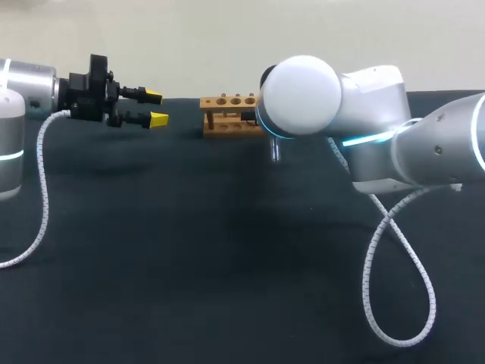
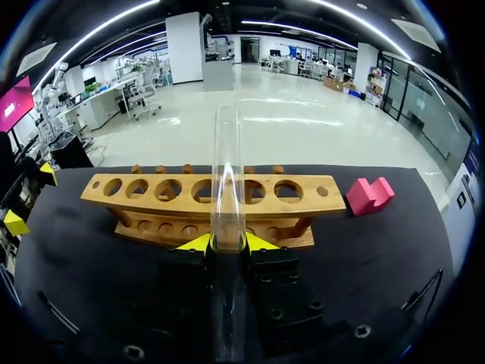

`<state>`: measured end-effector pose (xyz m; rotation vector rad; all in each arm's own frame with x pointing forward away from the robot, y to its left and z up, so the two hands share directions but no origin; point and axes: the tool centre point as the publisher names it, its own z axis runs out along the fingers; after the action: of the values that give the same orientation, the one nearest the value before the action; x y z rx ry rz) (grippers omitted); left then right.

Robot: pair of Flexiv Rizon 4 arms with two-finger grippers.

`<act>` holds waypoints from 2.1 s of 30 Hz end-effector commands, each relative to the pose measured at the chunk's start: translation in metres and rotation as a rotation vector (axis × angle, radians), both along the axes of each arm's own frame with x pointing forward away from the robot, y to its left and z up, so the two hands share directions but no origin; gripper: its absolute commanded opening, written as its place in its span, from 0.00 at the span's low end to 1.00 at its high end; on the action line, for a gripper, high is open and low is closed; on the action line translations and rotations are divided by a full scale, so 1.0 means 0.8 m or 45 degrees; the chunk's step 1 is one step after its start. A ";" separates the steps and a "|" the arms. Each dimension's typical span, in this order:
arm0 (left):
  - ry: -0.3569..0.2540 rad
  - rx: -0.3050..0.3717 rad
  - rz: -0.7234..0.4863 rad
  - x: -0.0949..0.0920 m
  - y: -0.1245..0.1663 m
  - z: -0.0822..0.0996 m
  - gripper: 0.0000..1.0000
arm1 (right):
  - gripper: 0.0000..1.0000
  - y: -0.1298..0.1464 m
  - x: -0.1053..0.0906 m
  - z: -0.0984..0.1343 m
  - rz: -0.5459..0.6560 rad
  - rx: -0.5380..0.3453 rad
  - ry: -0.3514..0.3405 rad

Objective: Grasp the test tube, adjust it, and insert it.

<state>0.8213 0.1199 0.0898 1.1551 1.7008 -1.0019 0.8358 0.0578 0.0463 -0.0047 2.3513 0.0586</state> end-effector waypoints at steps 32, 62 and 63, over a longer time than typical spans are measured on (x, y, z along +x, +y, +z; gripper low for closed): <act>-0.007 -0.002 0.007 -0.003 0.000 -0.001 1.00 | 0.00 0.005 -0.012 -0.029 0.017 0.081 0.202; -0.007 -0.002 0.007 -0.003 0.000 -0.001 1.00 | 0.00 -0.006 -0.073 0.046 -0.179 0.152 -0.002; -0.007 -0.002 0.007 -0.003 0.000 -0.001 1.00 | 0.00 -0.007 -0.075 0.051 -0.187 0.154 -0.019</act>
<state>0.8213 0.1199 0.0898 1.1551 1.7008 -1.0019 0.7966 0.0587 0.0736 0.2162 2.4183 0.1354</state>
